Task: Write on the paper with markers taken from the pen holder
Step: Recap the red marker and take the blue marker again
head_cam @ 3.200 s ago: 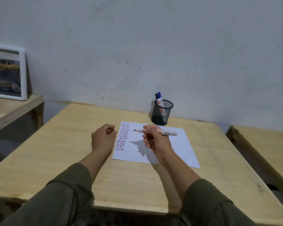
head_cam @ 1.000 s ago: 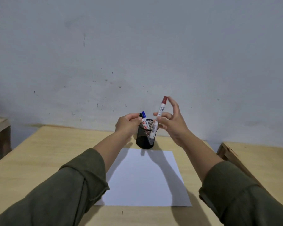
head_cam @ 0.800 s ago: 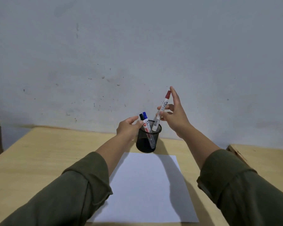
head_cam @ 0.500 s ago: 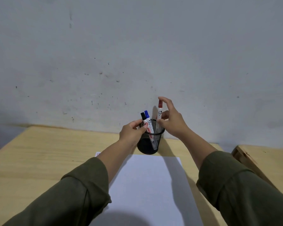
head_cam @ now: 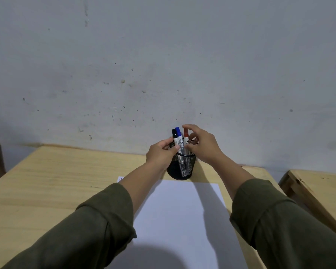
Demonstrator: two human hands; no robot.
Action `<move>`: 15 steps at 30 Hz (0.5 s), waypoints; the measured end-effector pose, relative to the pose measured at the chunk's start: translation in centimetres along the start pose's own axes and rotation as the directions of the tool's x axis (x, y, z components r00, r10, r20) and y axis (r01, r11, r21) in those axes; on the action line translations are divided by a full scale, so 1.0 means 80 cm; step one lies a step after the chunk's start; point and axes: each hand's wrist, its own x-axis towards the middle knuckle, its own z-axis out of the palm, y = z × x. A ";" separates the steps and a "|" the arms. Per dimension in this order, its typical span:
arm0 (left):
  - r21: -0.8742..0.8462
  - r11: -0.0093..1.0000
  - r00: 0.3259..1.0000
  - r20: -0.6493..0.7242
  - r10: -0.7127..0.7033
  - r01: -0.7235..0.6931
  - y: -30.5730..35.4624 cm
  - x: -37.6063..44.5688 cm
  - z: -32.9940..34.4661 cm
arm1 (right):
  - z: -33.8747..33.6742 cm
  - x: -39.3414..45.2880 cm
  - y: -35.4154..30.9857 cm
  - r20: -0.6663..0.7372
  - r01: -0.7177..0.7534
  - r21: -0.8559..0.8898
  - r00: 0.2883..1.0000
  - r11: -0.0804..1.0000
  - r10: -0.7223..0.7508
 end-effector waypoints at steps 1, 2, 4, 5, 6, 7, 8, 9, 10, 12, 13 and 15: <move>0.001 1.000 1.000 -0.002 0.002 -0.002 0.000 0.000 0.000 | 0.001 0.000 0.001 -0.003 -0.001 -0.001 1.000 1.000 0.001; 0.000 1.000 1.000 -0.002 0.004 -0.004 0.000 0.000 0.000 | 0.001 0.001 0.001 0.000 -0.004 -0.007 1.000 1.000 0.004; 0.005 1.000 1.000 -0.003 0.004 -0.004 0.001 0.000 0.001 | 0.001 0.001 0.001 0.007 -0.005 -0.024 1.000 1.000 0.006; 0.009 1.000 1.000 -0.002 0.001 -0.001 0.001 0.000 0.001 | 0.000 0.001 0.001 0.006 -0.005 -0.025 1.000 1.000 0.005; 0.010 1.000 1.000 0.001 0.002 -0.002 0.002 -0.001 0.001 | -0.001 -0.001 -0.001 0.007 -0.012 -0.020 1.000 1.000 0.012; 0.015 1.000 1.000 -0.001 0.003 -0.003 0.002 -0.002 0.002 | -0.002 -0.002 -0.001 0.002 -0.015 -0.014 1.000 1.000 0.015; 0.025 1.000 1.000 -0.005 0.001 -0.001 0.004 -0.003 0.002 | -0.004 -0.004 -0.003 -0.002 -0.024 -0.009 1.000 1.000 0.024; 0.038 0.999 1.000 -0.013 0.005 -0.005 0.005 -0.005 0.002 | -0.005 -0.005 -0.004 -0.007 -0.023 -0.003 1.000 1.000 0.023; 0.045 0.999 1.000 -0.017 0.007 -0.006 0.007 -0.007 0.002 | -0.008 -0.008 -0.007 -0.009 -0.027 0.001 1.000 1.000 0.027; 0.067 0.998 0.999 -0.030 0.012 -0.010 0.011 -0.012 0.002 | -0.013 -0.013 -0.012 -0.024 -0.021 0.011 0.999 1.000 0.021; 0.077 0.997 0.999 -0.040 0.013 -0.010 0.011 -0.013 0.001 | -0.015 -0.013 -0.013 -0.037 -0.020 0.008 0.999 1.000 0.020; 0.087 0.996 0.998 -0.063 0.015 -0.010 0.016 -0.018 -0.002 | -0.023 -0.018 -0.021 -0.061 -0.035 0.054 0.997 0.998 0.039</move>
